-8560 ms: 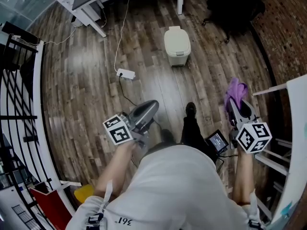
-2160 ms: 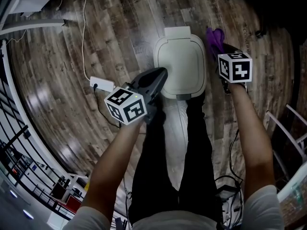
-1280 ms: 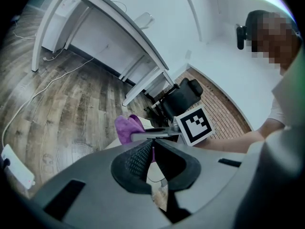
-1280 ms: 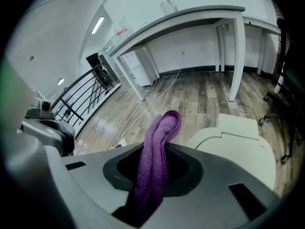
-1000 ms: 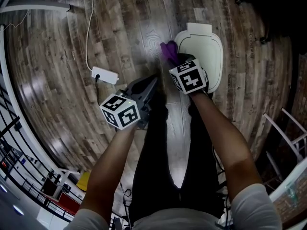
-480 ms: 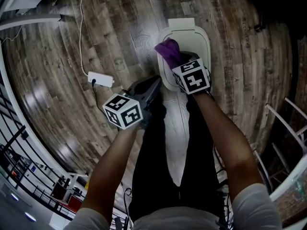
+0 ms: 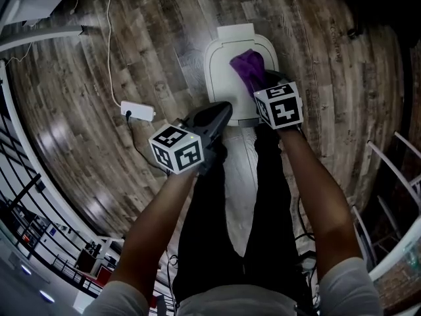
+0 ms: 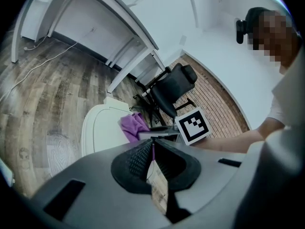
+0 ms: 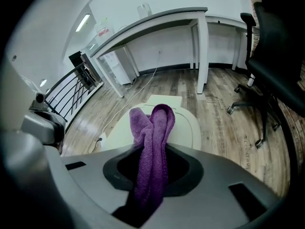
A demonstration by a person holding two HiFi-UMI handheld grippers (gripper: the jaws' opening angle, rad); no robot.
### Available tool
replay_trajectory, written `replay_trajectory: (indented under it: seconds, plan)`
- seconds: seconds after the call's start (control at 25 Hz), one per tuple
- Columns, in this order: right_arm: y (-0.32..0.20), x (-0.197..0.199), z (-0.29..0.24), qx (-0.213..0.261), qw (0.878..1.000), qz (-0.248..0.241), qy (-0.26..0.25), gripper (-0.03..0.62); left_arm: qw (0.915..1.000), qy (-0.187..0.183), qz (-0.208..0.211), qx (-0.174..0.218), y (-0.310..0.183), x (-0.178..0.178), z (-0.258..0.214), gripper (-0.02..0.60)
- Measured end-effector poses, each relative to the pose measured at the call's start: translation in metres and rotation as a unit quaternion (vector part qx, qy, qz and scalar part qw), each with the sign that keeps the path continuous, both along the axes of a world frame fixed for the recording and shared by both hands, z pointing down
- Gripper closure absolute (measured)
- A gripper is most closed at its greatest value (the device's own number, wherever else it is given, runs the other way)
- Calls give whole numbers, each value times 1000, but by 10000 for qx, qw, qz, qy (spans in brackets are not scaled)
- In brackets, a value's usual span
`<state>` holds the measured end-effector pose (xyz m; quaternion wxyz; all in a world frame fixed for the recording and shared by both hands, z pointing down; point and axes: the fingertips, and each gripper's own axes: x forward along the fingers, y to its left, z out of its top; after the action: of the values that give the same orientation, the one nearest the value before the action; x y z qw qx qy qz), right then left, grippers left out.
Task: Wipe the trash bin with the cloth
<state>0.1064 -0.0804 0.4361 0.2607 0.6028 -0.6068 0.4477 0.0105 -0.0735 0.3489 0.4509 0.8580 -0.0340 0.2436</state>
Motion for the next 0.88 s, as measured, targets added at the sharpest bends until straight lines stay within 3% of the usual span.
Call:
replay_trajectory:
  seconds: [0.48, 0.88]
  plan:
    - [64, 93, 12, -336, 9982, 304, 404, 499, 9999, -82, 47, -45, 44, 51, 3, 566]
    - [107, 151, 5, -584, 9959, 122, 685, 499, 9989, -4, -471, -65, 63, 80, -6, 566]
